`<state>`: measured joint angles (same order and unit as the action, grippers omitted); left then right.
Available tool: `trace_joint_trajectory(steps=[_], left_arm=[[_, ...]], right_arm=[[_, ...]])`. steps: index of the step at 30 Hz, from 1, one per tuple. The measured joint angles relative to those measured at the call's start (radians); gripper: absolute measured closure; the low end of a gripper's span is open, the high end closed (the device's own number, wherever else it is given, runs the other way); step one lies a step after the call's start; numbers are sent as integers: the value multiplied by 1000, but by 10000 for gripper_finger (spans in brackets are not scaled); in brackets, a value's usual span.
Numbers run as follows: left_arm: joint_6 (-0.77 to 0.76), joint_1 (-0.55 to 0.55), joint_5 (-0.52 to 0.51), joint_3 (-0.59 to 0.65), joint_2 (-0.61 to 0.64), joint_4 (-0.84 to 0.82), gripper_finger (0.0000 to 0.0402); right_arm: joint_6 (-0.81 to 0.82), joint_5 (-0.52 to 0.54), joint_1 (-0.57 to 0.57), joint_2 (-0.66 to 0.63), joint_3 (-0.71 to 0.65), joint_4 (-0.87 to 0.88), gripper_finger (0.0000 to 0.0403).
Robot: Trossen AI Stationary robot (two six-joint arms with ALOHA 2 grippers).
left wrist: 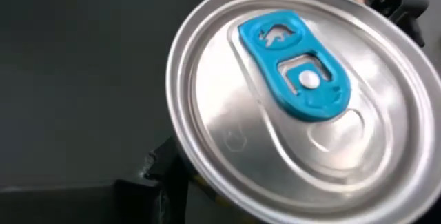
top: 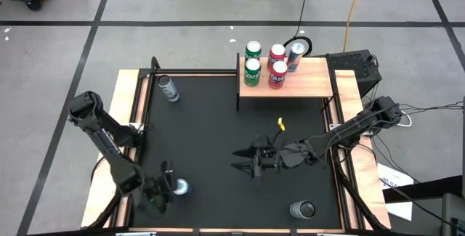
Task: Place canned beverage on shelf
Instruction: Put the blue soda can on the shelf aligned with the other blue soda can
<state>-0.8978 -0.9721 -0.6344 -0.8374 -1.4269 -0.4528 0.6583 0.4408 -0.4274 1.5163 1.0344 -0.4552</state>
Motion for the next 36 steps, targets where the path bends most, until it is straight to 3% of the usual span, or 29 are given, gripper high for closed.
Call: trace_joint_trajectory(steps=[3, 6, 12, 17, 22, 36], left_arm=[[229, 100, 72, -28, 0, 83, 192], [414, 203, 163, -49, 0, 188, 186], [617, 399, 401, -115, 0, 293, 184], [727, 505, 538, -157, 1, 288, 183], [783, 554, 593, -183, 1, 288, 183], [809, 591, 677, -205, 1, 277, 182]], right_arm=[[-65, -50, 0, 2, 2, -82, 179], [-156, -72, 0, 16, 57, -54, 179], [-306, -78, 0, 58, 243, 286, 151], [-325, -77, 14, 111, 374, 456, 94], [-296, -142, 41, 168, 430, 484, 48], [-365, -237, 65, 226, 439, 497, 49]])
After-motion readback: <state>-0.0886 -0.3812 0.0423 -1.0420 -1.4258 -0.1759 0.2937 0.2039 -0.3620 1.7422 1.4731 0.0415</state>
